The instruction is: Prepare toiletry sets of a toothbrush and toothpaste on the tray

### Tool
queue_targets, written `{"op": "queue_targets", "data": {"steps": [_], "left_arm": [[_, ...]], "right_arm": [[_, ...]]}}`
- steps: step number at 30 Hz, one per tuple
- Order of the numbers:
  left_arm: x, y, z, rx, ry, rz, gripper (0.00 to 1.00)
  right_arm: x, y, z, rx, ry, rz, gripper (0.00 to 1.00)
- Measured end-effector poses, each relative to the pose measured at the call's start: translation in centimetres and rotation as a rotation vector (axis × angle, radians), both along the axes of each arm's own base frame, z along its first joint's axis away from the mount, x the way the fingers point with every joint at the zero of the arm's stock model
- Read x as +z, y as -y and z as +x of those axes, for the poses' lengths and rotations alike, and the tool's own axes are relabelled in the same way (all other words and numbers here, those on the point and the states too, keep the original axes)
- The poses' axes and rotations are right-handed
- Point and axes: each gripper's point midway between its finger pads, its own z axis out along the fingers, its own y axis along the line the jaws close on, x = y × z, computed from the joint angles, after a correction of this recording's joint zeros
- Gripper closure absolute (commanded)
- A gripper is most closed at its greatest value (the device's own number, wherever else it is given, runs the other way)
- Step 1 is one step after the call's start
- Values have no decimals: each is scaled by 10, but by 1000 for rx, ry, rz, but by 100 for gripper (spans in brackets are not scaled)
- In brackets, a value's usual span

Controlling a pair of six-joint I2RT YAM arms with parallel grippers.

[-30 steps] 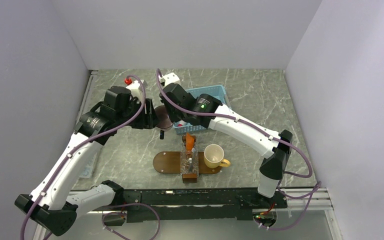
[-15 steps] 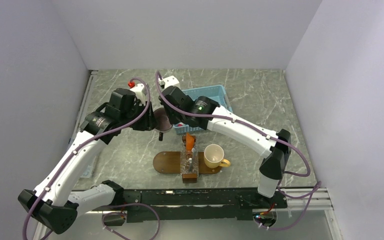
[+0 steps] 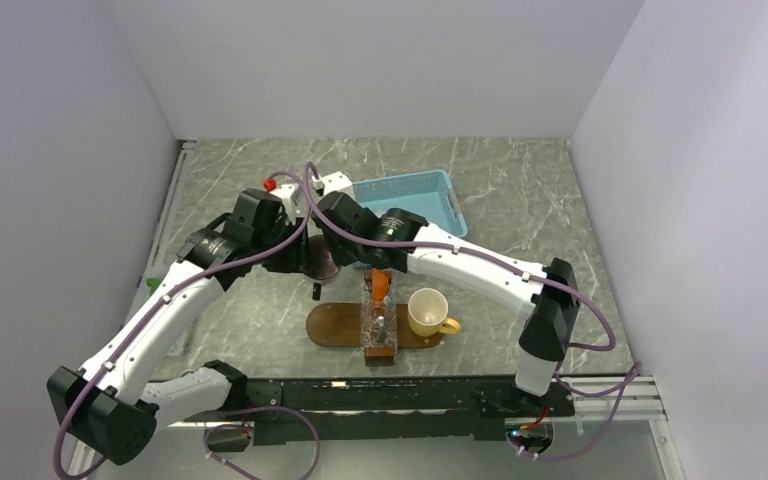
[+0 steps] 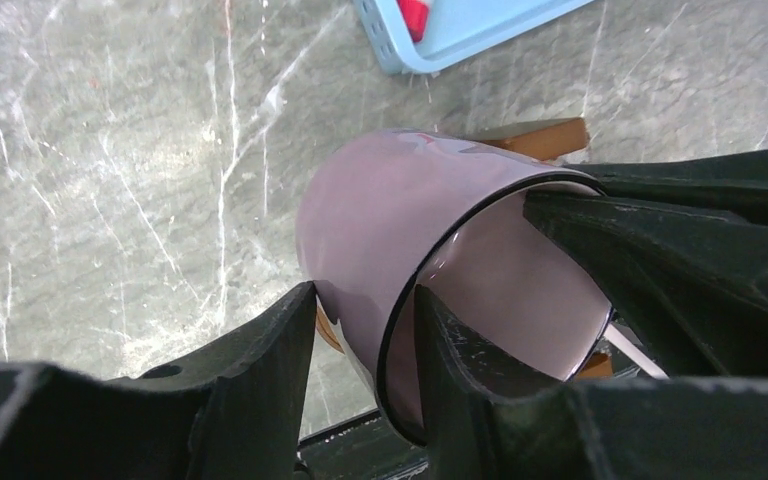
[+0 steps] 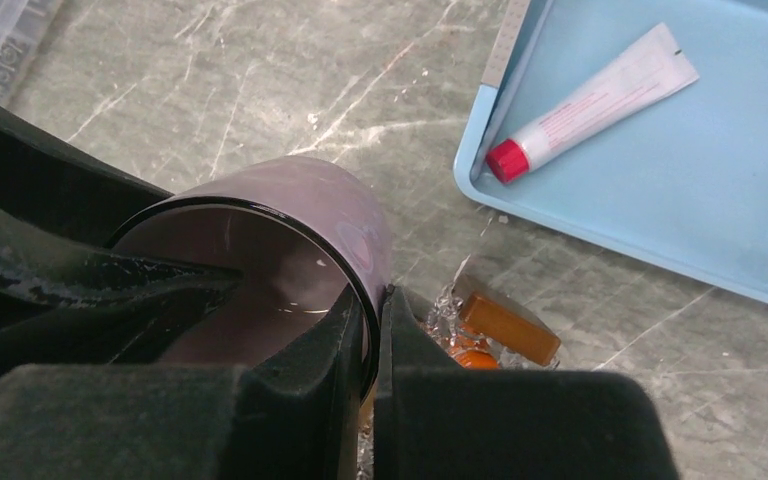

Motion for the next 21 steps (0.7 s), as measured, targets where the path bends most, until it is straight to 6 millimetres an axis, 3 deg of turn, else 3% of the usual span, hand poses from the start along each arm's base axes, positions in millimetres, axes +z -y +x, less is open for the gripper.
{"op": "queue_targets", "data": {"steps": [9,16,19,21], "left_arm": [[-32,-6,-9,17,-68,32,75],[-42,-10,-12,26,-89,50,84],[-46,-10,-14,26,-98,54,87],[-48,-11,-15,26,-103,57,89]], "right_arm": [[-25,-6,-13,2,-56,-7,100],[-36,-10,-17,-1,-78,3,100],[-40,-11,-19,3,-93,8,95],[-43,-12,-21,5,-100,10,85]]}}
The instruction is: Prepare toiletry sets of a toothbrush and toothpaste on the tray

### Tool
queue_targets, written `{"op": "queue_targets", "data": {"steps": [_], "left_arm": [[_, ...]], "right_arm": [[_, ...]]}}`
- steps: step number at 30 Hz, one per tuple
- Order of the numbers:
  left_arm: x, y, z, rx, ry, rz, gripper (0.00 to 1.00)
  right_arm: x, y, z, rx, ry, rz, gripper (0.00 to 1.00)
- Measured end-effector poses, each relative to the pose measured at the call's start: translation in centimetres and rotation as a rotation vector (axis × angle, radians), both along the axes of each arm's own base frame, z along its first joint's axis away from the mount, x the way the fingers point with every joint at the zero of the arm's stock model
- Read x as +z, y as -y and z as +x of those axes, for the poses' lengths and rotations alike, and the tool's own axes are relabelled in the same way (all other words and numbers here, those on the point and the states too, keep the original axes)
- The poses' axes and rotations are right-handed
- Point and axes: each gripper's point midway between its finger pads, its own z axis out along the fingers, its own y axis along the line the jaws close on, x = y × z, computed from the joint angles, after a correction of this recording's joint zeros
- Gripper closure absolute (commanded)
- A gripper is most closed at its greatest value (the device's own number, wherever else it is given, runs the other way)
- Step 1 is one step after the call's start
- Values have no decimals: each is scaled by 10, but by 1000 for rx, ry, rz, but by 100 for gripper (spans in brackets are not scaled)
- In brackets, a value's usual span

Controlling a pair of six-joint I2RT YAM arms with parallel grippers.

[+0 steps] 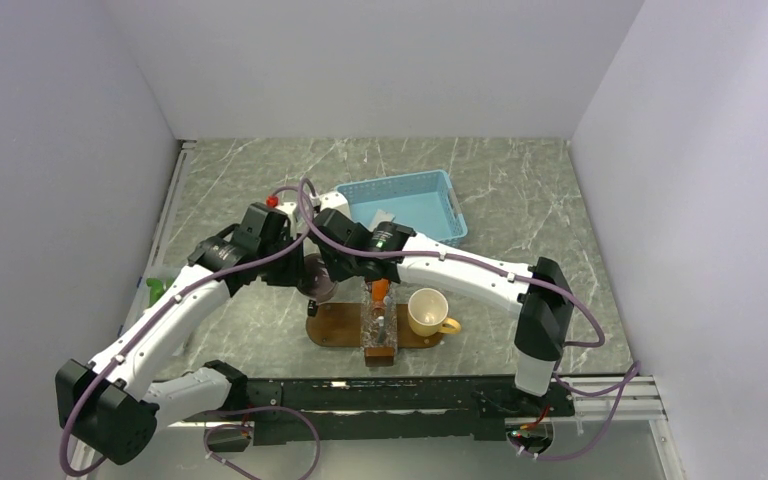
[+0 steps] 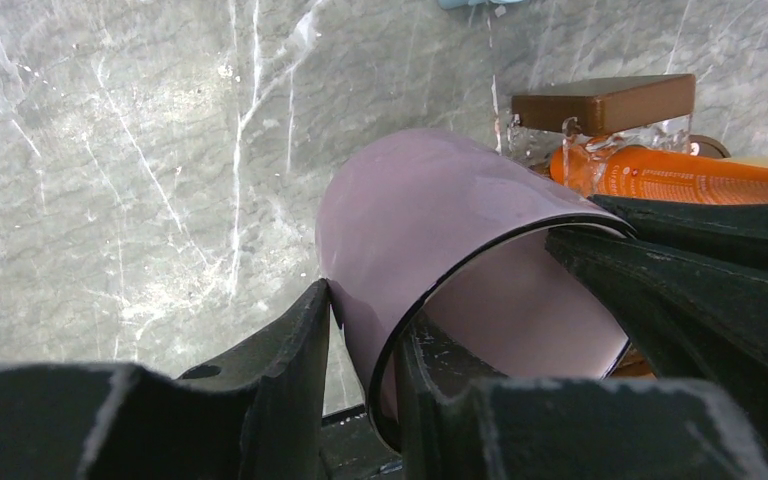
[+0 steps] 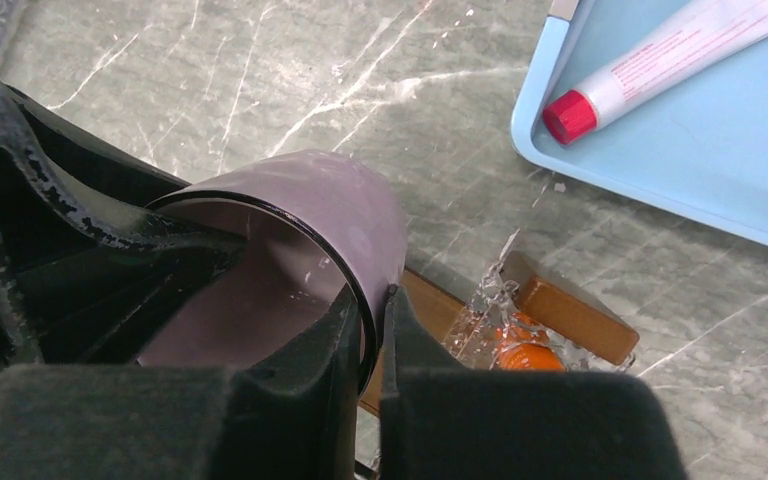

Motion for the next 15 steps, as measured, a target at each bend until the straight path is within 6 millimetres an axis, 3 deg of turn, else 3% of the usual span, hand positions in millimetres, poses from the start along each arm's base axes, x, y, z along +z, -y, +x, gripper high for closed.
{"op": "queue_targets", "data": {"steps": [9,15], "left_arm": [[-19,-6,-5,-17,-46,45,100],[-24,-7,-8,-32,-69,57,100]], "right_arm": [[3,-14,-4,22,-28,65,71],[8,-23,-4,33,-22,106,67]]}}
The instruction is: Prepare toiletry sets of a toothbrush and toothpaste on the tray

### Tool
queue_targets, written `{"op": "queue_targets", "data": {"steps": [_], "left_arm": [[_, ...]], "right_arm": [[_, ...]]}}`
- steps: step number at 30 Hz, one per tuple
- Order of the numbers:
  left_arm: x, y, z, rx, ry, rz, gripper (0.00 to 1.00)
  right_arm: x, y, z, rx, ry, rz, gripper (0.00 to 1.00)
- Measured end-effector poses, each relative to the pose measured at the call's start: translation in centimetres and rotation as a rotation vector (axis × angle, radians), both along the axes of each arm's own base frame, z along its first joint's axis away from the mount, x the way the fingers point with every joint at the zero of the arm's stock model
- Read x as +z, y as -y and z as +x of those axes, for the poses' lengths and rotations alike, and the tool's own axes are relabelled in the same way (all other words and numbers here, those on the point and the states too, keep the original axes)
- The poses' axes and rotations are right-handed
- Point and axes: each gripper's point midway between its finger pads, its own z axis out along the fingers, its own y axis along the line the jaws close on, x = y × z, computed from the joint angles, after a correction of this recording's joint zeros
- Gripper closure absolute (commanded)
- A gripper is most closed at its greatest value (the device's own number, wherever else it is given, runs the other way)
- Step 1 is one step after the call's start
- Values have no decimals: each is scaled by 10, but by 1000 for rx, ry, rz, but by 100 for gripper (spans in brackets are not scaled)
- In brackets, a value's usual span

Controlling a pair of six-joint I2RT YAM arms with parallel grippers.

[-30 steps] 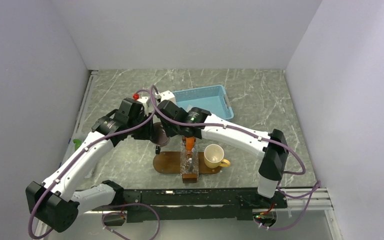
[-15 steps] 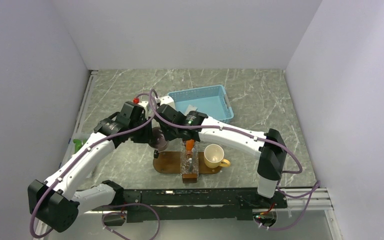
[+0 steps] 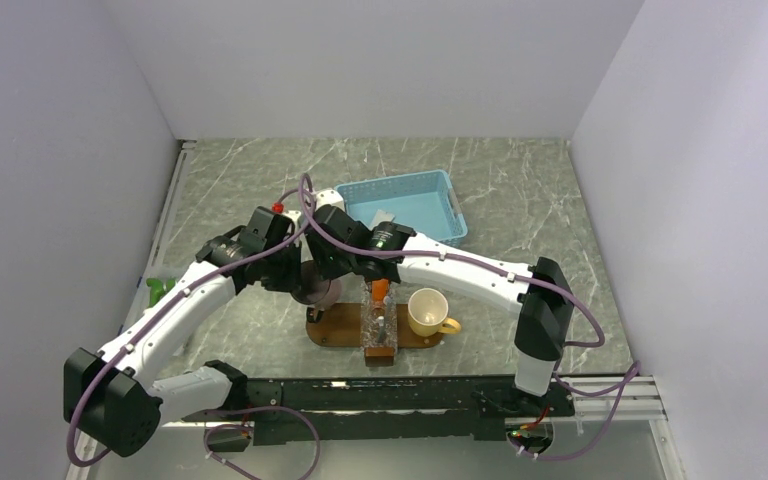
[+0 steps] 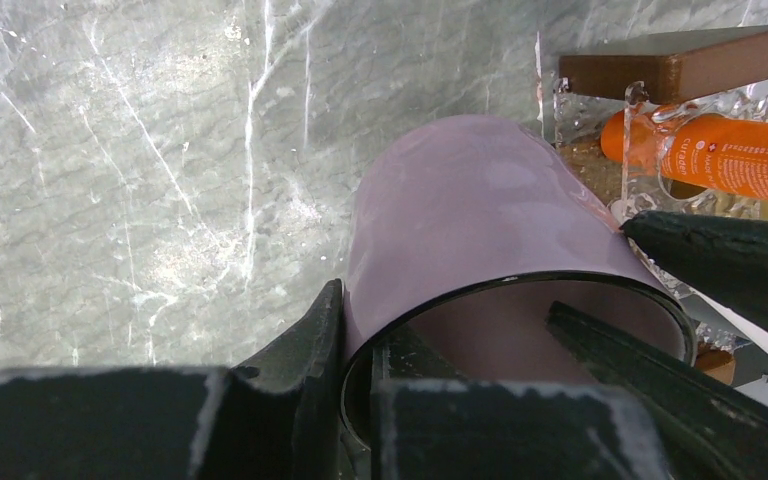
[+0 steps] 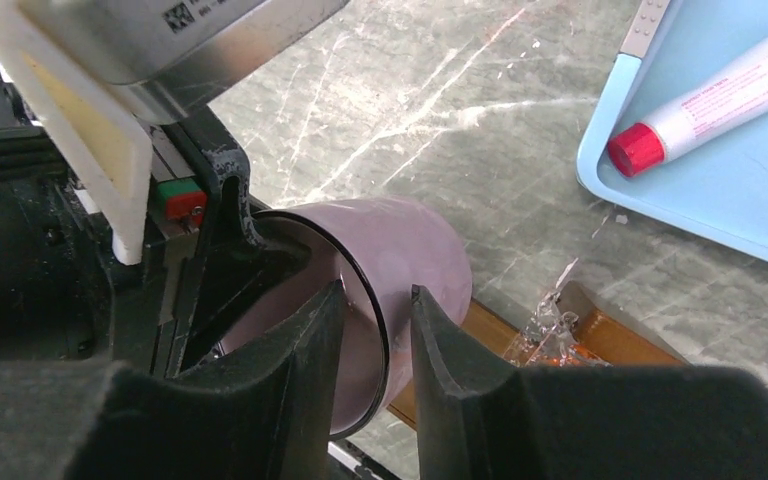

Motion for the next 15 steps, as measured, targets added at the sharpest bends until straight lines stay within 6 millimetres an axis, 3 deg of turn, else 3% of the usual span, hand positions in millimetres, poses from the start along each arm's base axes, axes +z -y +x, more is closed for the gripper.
{"op": "queue_targets", "data": {"steps": [10,15], "left_arm": [[0,-1,0,-2,1,4,100],[0,-1,-1,-11,2,9,100]], "right_arm": [[3,1,-1,2,4,6,62],[12,23,-12,6,18,11,57]]}}
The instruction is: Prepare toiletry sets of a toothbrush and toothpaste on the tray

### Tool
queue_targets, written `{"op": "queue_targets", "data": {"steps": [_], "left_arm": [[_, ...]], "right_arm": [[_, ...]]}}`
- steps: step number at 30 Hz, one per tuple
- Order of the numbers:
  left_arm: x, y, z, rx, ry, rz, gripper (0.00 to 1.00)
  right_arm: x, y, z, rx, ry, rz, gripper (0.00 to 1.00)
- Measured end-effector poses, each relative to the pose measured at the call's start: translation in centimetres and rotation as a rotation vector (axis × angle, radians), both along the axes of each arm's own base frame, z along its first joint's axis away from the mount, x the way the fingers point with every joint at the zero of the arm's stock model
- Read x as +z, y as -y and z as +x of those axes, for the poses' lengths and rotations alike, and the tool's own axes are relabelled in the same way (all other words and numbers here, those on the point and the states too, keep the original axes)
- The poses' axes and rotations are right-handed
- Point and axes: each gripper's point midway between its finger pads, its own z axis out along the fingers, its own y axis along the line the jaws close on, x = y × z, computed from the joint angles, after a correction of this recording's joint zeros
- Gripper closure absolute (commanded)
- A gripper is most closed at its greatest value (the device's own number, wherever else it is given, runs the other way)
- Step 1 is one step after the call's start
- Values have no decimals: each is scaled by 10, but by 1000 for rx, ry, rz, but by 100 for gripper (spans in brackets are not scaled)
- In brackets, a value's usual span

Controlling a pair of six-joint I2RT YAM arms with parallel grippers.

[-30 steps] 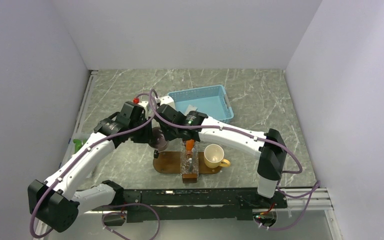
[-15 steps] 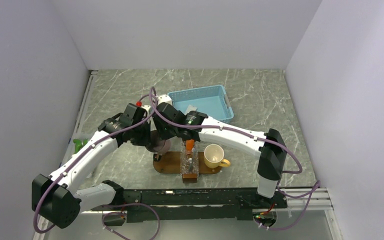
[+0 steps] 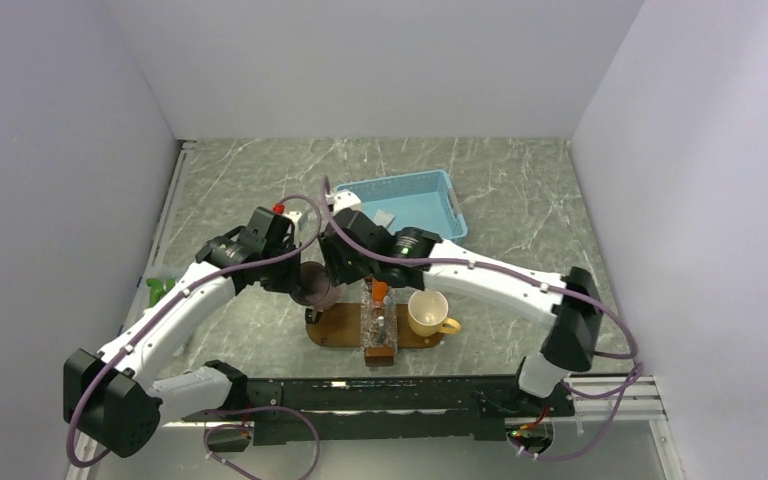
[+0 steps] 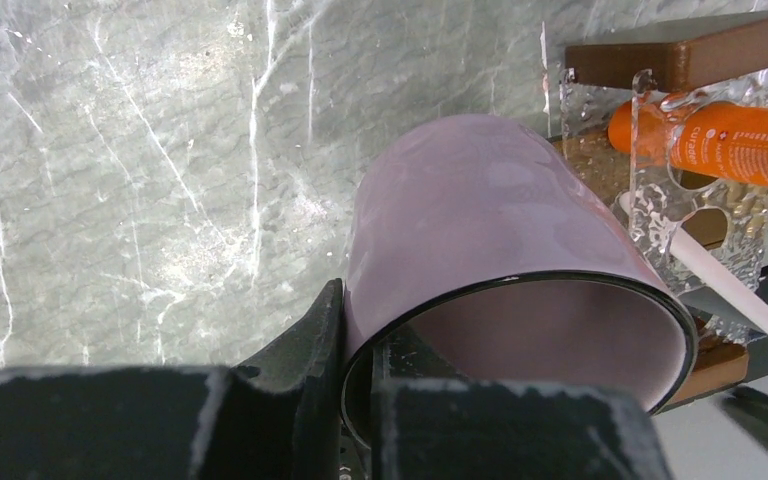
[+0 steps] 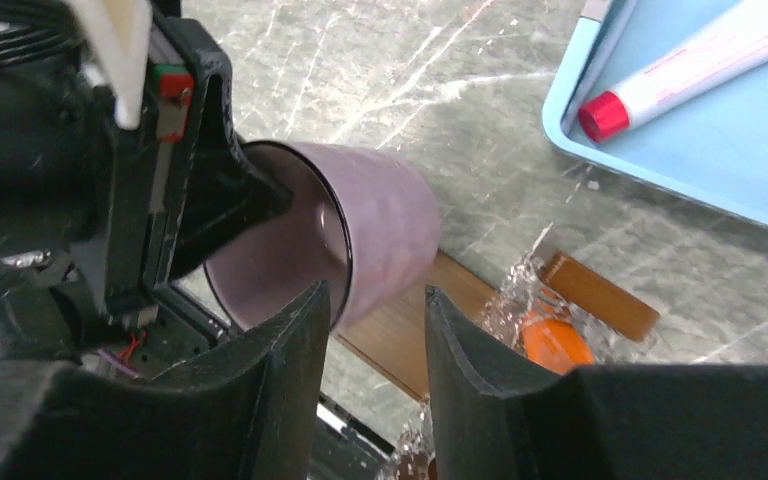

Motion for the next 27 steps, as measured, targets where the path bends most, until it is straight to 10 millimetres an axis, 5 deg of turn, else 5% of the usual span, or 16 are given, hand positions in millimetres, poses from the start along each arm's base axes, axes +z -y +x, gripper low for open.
{"op": "queue_targets", "data": {"steps": [9,27], "left_arm": [[3,-5,-7,-36,9,16,100],[4,18,-51,-267,-48,103,100]], "right_arm": [[42,41,-16,7,69,67,49],[60,122,-38,-42,146,55,45]]}}
